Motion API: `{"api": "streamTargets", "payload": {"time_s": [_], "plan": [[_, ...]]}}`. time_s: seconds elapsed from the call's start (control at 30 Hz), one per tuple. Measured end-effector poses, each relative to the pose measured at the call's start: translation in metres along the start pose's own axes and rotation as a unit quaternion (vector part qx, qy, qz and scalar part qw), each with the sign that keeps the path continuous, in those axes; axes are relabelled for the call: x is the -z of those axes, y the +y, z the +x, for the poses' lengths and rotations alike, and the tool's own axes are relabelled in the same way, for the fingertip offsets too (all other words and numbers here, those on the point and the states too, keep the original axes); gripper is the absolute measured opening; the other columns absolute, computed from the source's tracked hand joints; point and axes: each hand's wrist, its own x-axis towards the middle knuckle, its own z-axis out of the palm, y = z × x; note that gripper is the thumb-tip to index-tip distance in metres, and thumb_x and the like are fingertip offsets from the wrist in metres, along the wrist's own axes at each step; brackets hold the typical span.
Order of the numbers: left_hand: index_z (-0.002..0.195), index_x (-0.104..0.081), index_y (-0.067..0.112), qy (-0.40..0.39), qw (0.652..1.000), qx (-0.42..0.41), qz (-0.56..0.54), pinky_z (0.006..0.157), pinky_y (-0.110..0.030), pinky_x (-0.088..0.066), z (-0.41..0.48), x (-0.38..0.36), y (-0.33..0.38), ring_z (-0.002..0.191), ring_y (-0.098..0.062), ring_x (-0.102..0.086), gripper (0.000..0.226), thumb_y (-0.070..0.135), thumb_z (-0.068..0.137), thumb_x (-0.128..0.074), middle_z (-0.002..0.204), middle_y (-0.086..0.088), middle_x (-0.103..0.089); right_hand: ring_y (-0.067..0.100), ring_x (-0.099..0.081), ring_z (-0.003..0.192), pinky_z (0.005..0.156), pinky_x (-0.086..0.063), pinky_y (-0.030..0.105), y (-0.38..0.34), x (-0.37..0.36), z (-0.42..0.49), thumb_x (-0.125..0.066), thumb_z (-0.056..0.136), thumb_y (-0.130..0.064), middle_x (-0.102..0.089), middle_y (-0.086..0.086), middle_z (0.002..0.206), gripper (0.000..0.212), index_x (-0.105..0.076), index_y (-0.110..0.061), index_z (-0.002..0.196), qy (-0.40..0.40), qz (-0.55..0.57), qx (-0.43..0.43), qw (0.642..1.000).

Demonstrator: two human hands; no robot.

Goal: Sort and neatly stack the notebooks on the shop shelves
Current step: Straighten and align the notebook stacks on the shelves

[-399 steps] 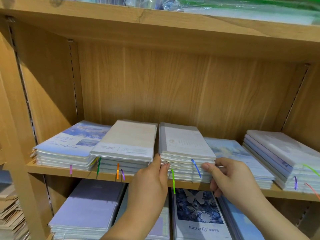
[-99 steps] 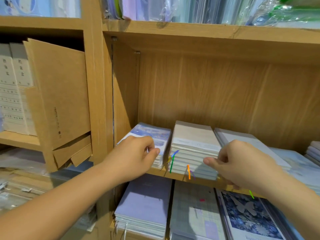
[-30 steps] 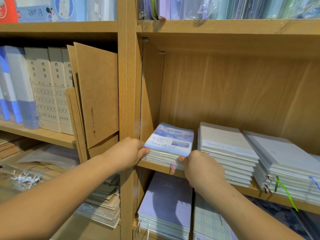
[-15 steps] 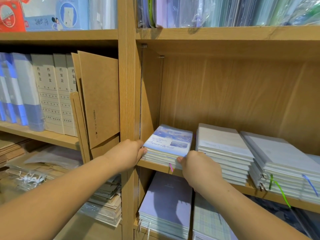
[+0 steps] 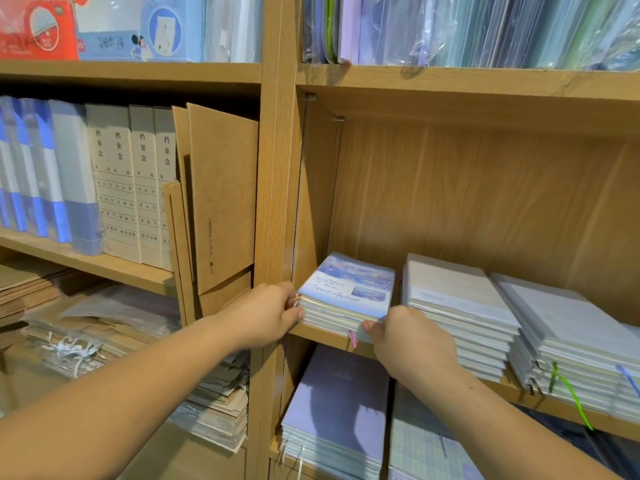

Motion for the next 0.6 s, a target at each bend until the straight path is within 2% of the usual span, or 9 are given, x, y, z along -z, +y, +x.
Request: {"api": "streamTargets", "payload": {"time_s": [0.1, 0.23, 0.33, 0.43, 0.53, 0.6], "plan": [[0.106, -0.055, 0.029, 0.004, 1.0, -0.014, 0.026, 0.069, -0.039, -0.056, 0.005, 0.001, 0.001, 0.08, -0.013, -0.062, 0.02, 0.047, 0.102, -0.051, 0.092, 0.007, -0.065, 0.027, -0.062, 0.08, 0.069, -0.046, 0.033, -0.001, 0.0, 0.001, -0.051, 0.1, -0.056, -0.061, -0.001, 0.08, 0.038, -0.06, -0.021, 0.087, -0.015, 0.006, -0.012, 1.0], [0.105, -0.056, 0.026, 0.007, 0.999, -0.02, 0.046, 0.065, -0.035, -0.05, 0.006, 0.002, 0.004, 0.081, -0.017, -0.06, 0.022, 0.046, 0.105, -0.046, 0.093, 0.003, -0.064, 0.028, -0.071, 0.077, 0.08, -0.057, 0.036, -0.004, 0.0, -0.001, -0.052, 0.101, -0.054, -0.072, 0.004, 0.079, 0.044, -0.066, -0.015, 0.089, -0.034, 0.044, -0.009, 0.998], [0.107, -0.058, 0.023, 0.009, 0.999, -0.015, 0.047, 0.068, -0.037, -0.052, 0.001, 0.003, 0.007, 0.082, -0.019, -0.061, 0.024, 0.044, 0.105, -0.048, 0.094, 0.0, -0.064, 0.02, -0.071, 0.053, 0.077, -0.06, 0.034, -0.001, 0.003, -0.003, -0.048, 0.102, -0.056, -0.07, 0.002, 0.055, 0.05, -0.068, -0.013, 0.085, -0.052, 0.053, -0.014, 0.997], [0.101, -0.059, 0.024, 0.012, 0.998, -0.009, 0.053, 0.065, -0.036, -0.052, -0.003, 0.0, 0.007, 0.078, -0.017, -0.061, 0.023, 0.044, 0.103, -0.05, 0.089, 0.002, -0.065, 0.015, -0.068, 0.043, 0.075, -0.06, 0.034, 0.001, 0.006, -0.004, -0.049, 0.101, -0.057, -0.068, -0.001, 0.049, 0.054, -0.067, -0.01, 0.081, -0.078, 0.066, -0.012, 0.995], [0.085, -0.056, 0.028, 0.03, 0.998, -0.01, 0.048, 0.057, -0.032, -0.047, -0.013, -0.002, 0.004, 0.07, -0.014, -0.059, 0.024, 0.045, 0.101, -0.053, 0.077, 0.005, -0.063, 0.014, -0.069, 0.047, 0.071, -0.057, 0.031, 0.006, 0.009, -0.007, -0.05, 0.098, -0.062, -0.068, -0.003, 0.05, 0.055, -0.066, -0.015, 0.075, -0.06, 0.036, 0.006, 0.998], [0.079, -0.054, 0.028, 0.039, 0.998, -0.007, 0.057, 0.053, -0.03, -0.041, -0.023, -0.006, 0.002, 0.067, -0.013, -0.058, 0.026, 0.045, 0.098, -0.057, 0.073, 0.006, -0.061, 0.02, -0.071, 0.062, 0.074, -0.057, 0.033, 0.011, 0.011, -0.012, -0.049, 0.094, -0.066, -0.07, -0.002, 0.063, 0.053, -0.062, -0.018, 0.077, -0.016, -0.001, 0.034, 0.999]]}}
